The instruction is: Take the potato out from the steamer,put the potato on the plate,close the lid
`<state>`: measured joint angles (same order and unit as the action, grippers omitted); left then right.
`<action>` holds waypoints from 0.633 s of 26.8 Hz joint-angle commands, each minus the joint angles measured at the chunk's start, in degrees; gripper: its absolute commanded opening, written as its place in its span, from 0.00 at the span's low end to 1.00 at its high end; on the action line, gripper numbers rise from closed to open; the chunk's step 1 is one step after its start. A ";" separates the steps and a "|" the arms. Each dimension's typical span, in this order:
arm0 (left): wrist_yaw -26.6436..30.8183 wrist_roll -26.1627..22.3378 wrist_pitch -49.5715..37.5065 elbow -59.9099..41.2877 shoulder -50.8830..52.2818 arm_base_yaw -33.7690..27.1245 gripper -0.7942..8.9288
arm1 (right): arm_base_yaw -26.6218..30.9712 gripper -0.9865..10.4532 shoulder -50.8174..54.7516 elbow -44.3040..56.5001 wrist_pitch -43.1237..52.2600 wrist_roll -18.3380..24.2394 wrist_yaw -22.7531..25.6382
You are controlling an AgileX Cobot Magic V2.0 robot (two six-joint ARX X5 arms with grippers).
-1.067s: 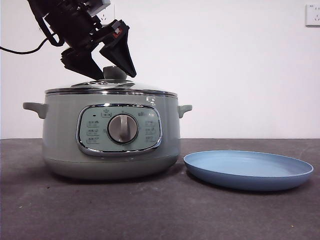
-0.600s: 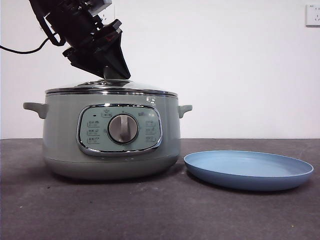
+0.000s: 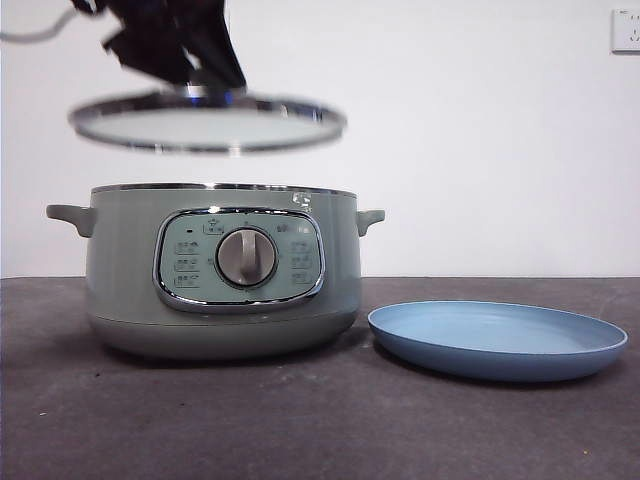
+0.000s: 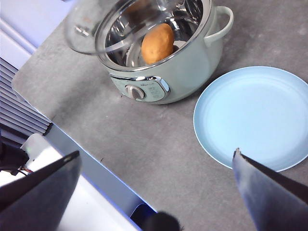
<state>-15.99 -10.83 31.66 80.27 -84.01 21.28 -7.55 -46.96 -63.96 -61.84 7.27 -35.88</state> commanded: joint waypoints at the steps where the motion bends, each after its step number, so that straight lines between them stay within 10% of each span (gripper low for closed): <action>1: 0.31 0.87 0.59 1.29 5.14 -0.74 0.07 | -0.17 0.63 -1.11 0.00 1.86 -2.25 -0.20; 9: 11.82 2.84 16.57 1.29 23.63 -0.79 0.07 | -9.51 0.63 -11.63 -0.68 18.08 -11.87 0.24; 17: 16.61 5.79 28.13 1.29 35.26 -0.79 0.07 | -21.22 0.63 -28.57 -12.24 22.84 -12.76 7.56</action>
<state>0.01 -6.37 61.17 80.71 -50.13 20.62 -27.57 -73.14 -74.50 -39.53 -4.95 -29.08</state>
